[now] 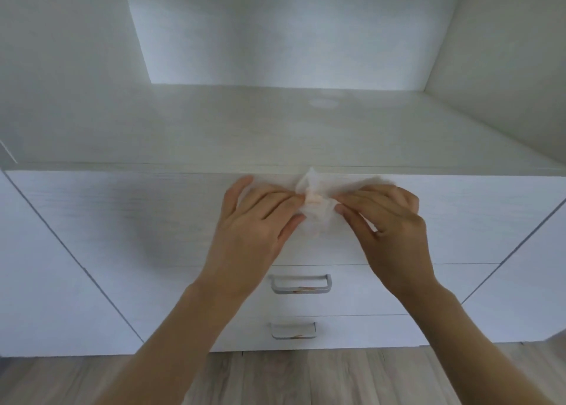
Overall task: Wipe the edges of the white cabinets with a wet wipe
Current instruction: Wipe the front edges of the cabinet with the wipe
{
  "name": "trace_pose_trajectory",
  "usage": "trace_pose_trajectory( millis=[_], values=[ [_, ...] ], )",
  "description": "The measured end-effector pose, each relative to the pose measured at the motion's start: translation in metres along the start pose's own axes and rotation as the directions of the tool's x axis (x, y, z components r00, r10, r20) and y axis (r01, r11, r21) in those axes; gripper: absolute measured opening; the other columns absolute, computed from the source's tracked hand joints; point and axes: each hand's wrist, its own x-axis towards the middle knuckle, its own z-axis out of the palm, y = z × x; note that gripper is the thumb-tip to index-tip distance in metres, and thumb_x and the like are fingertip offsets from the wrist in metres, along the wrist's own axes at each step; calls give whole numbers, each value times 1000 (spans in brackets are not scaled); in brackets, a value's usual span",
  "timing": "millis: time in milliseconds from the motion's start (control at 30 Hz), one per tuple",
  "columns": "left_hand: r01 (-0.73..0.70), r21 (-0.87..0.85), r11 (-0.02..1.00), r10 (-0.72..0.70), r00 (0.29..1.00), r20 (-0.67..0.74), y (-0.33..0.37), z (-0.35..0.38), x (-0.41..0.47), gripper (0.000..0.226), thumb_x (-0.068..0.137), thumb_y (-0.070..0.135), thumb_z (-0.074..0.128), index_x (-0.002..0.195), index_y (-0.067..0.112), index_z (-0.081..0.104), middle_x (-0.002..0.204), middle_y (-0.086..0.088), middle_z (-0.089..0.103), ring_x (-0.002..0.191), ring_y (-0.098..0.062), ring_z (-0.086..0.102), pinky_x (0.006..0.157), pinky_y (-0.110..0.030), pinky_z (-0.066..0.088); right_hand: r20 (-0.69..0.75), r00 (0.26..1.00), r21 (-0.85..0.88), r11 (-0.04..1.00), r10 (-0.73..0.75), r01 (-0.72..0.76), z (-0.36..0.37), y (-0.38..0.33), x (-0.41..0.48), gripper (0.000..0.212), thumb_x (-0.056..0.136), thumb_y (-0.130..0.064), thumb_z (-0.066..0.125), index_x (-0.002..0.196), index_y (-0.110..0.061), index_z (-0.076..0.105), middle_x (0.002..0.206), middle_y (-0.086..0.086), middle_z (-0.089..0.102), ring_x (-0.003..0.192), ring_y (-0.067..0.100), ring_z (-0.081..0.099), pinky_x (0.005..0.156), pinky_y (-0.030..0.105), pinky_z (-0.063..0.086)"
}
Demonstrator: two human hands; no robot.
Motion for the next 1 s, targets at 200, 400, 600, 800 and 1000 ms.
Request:
trace_pose_trajectory(
  millis=[200, 400, 600, 800, 1000],
  values=[
    [-18, 136, 990, 25, 998, -51, -12, -7, -5, 14, 89, 22, 64, 89, 11, 72, 89, 0, 71, 87, -25, 64, 92, -39, 40, 8, 1000, -22, 1000, 14, -14, 17, -28, -2, 25, 87, -22, 51, 95, -10, 70, 94, 0, 71, 96, 15, 54, 83, 32, 26],
    [-15, -4, 1000, 15, 1000, 27, -4, -6, -9, 28, 89, 20, 56, 108, 3, 66, 111, -9, 66, 104, -24, 59, 101, -38, 35, 20, 999, -8, 1000, -30, 30, 26, -41, 3, 15, 83, -14, 61, 93, -11, 71, 93, -2, 72, 87, 18, 61, 81, 32, 26],
    [-88, 70, 994, 88, 996, 15, 7, 5, 7, 20, 92, 23, 56, 97, 9, 71, 96, -1, 71, 92, -24, 64, 100, -44, 37, -8, 991, -115, 985, -134, 132, -2, 2, -3, 19, 77, -1, 67, 93, -8, 72, 93, 2, 72, 94, 15, 53, 82, 32, 28],
    [-102, 152, 983, 107, 994, -25, 7, 6, 8, 11, 90, 16, 62, 94, 11, 72, 83, -1, 70, 80, -24, 64, 96, -41, 42, -60, 993, -205, 975, -102, 88, -2, 1, -7, 13, 83, -8, 64, 92, -11, 72, 96, 1, 71, 95, 18, 52, 78, 36, 27],
    [-185, 172, 968, 183, 983, 27, -19, -6, 7, 18, 94, 21, 56, 90, 11, 70, 79, 0, 69, 85, -20, 54, 96, -38, 35, -11, 1000, -161, 987, 5, -7, 18, -31, 0, 11, 86, -9, 59, 89, -11, 69, 85, 1, 69, 84, 22, 59, 86, 36, 23]
  ],
)
